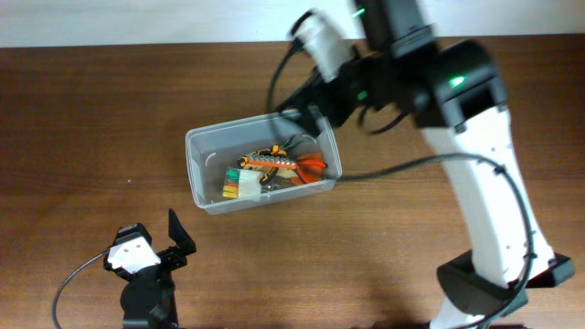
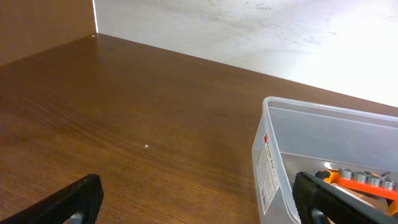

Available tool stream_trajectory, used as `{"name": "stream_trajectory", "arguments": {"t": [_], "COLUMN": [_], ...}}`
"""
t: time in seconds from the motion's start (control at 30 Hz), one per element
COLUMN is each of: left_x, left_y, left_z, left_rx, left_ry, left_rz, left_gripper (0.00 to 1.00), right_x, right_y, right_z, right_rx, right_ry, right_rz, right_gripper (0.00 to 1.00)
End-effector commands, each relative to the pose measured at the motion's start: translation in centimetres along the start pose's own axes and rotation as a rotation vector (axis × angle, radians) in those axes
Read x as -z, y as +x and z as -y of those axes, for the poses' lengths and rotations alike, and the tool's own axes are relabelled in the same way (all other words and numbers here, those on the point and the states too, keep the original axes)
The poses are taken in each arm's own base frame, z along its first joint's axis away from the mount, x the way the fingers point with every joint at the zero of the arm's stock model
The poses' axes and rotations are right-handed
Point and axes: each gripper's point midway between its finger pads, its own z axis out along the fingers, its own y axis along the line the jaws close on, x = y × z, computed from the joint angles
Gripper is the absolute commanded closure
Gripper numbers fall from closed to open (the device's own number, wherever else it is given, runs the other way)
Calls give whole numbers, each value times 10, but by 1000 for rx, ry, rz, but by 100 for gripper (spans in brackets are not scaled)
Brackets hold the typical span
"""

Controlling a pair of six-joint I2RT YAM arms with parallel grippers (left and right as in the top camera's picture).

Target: Pack container

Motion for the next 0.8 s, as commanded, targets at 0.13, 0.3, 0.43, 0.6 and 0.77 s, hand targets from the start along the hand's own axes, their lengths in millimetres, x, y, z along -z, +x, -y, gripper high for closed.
{"name": "stream_trajectory", "arguments": {"t": [0.13,0.3,0.43,0.6,0.77], "left_x": [0,0,0,0,0], "left_y": [1,1,1,1,1], "left_z": [0,0,0,0,0], "left_rx": [-10,-10,-10,-10,-10], "left_ry": [0,0,0,0,0], "left_rz": [0,0,0,0,-1], "left_gripper": [1,1,1,1,1], "right_x": [104,173,207,199,141], "right_y": [-5,25,66,130,214], "right_z": [39,33,29,15,12], "right_rx": [80,30,-94,-99,-129], "right_ry": [164,340,498,570,565], "right_rz": [169,198,201,234,256], "right_gripper": [1,2,2,2,2]}}
